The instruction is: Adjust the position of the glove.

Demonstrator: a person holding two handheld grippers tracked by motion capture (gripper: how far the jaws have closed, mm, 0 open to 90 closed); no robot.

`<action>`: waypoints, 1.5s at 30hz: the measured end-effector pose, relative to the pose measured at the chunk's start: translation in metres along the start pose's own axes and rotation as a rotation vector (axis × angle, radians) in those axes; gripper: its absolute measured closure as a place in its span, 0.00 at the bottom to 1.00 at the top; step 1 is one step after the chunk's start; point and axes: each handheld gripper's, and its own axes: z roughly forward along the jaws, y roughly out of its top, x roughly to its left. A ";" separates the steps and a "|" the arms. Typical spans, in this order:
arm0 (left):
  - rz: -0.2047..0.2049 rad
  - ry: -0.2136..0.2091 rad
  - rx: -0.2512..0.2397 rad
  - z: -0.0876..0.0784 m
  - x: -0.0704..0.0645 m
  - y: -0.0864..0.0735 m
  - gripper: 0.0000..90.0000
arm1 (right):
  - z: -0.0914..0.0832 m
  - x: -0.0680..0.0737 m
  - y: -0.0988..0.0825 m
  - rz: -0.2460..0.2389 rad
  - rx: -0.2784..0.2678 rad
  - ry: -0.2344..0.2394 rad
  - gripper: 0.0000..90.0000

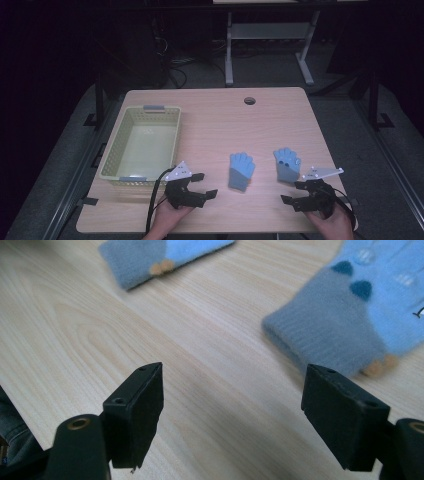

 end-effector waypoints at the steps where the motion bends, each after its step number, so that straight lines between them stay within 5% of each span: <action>1: 0.002 0.002 0.000 0.000 0.000 0.000 0.22 | 0.000 0.000 0.000 -0.007 -0.003 0.001 0.27; 22: 0.022 0.016 -0.011 -0.004 -0.004 0.000 0.22 | -0.014 0.002 0.021 -0.012 -0.075 0.003 0.26; 45: 0.038 0.004 -0.032 -0.006 -0.007 0.002 0.22 | -0.010 -0.026 0.087 -0.026 0.044 -0.061 0.31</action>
